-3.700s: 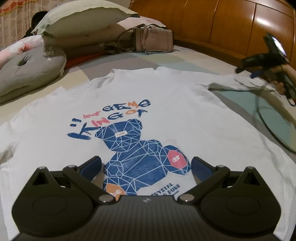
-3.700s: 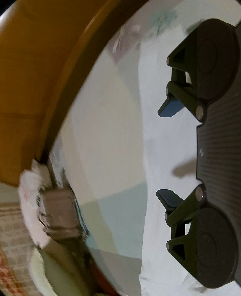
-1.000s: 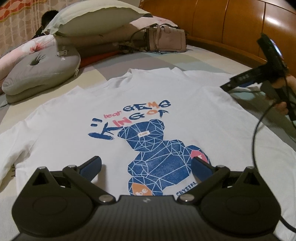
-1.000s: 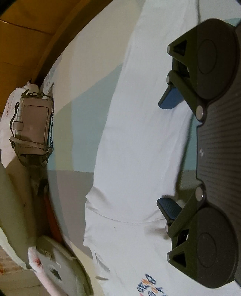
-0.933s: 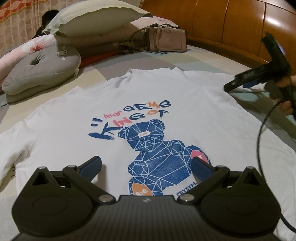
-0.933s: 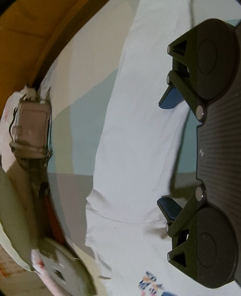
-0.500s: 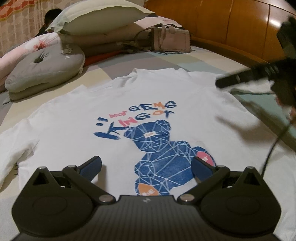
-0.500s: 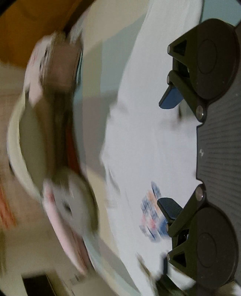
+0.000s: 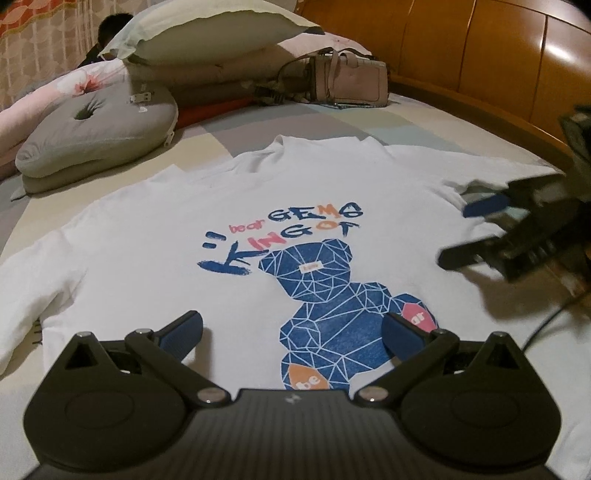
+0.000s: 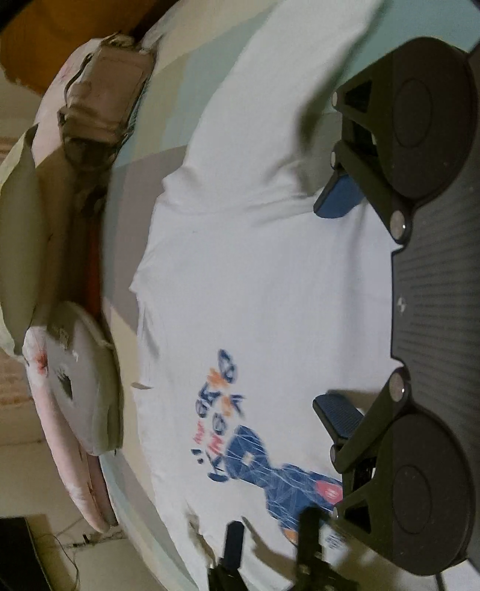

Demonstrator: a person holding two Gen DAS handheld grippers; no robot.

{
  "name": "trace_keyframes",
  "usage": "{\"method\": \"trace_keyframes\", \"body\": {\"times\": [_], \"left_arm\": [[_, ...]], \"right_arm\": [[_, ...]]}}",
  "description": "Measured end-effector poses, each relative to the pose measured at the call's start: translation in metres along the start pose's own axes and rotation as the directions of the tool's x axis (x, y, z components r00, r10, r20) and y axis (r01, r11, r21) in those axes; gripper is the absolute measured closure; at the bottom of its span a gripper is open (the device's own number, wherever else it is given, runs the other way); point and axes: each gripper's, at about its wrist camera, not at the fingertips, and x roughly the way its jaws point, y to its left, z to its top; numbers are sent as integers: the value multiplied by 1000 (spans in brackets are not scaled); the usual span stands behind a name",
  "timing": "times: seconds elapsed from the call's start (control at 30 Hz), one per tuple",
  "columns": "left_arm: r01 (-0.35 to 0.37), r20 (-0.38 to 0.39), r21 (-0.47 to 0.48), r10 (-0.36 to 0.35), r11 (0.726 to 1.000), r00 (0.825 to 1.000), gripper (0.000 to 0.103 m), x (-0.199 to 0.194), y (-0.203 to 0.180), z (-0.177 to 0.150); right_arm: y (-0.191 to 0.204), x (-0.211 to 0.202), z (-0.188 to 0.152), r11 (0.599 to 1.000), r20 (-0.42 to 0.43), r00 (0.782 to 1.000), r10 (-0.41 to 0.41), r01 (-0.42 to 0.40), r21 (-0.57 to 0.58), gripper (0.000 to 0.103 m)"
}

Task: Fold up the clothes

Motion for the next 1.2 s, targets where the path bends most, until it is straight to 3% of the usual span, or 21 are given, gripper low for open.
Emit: {"method": "trace_keyframes", "body": {"times": [0.13,0.2,0.3,0.37,0.47,0.67,0.8,0.93,1.07,1.13,1.2], "left_arm": [[2,5,4,-2,1000,1000,1,-1,-2,0],[2,6,3,-2,1000,1000,1,-1,-2,1],[1,4,3,-1,1000,1000,1,0,-2,0],[-1,1,5,1,1000,1000,1,0,-3,0],[-1,-4,6,1,1000,1000,1,2,-3,0],[-3,-6,11,3,1000,1000,1,3,-4,0],[-4,0,13,4,1000,1000,1,2,-6,-1],[-8,-6,20,8,1000,1000,1,3,-8,-2],[7,-12,21,-7,1000,1000,1,5,-10,-2],[16,-12,17,-16,1000,1000,1,6,-10,-2],[18,-8,6,-18,1000,1000,1,4,-9,-1]], "right_arm": [[-3,-19,-1,999,0,1000,-7,7,33,0],[-14,-30,3,997,45,998,-38,35,62,0],[-48,-37,11,980,98,980,-176,164,117,0],[-82,-33,11,952,83,964,-254,233,201,0],[-125,-29,-1,903,6,954,-300,282,325,0],[-133,-66,-31,875,11,938,-346,318,366,0],[-141,-85,-29,837,84,885,-459,398,376,0],[-164,-66,-28,683,-45,810,-585,522,511,0],[-152,-59,-34,640,-98,771,-630,586,497,0],[-144,-67,-24,640,-100,773,-626,583,500,0],[-132,-75,-14,678,-51,807,-588,526,513,0]]}}
